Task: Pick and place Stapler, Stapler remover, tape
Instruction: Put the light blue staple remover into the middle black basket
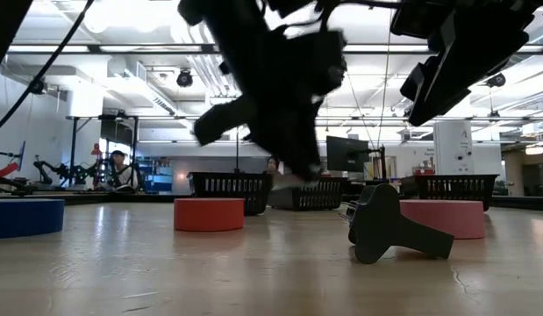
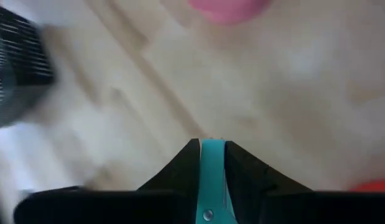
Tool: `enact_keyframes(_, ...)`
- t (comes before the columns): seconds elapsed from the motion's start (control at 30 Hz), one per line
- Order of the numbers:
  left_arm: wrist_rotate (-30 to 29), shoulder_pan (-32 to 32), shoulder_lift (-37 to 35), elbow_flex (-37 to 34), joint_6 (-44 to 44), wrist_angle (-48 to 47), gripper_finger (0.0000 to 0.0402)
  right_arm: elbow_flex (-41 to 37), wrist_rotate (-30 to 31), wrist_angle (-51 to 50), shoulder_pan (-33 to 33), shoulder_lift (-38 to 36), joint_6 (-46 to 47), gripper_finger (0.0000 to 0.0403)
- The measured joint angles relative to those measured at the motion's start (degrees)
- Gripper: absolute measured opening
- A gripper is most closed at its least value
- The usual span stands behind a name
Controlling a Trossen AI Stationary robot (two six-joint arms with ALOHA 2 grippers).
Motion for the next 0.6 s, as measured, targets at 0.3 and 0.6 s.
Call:
enact_keyframes(0.3, -16.82, 3.94, -0.14, 4.05, 3.9, 0.51, 0.0064, 0.0, 0.09, -0.28, -0.02, -0.04, 0.04, 0.0166)
enact_keyframes(0.6, -7.84, 14.07, -0.16, 3.79, -3.11, 4.52, 0.0064, 0.0, 0.02, -0.2, -0.04, -0.04, 0.02, 0.0166)
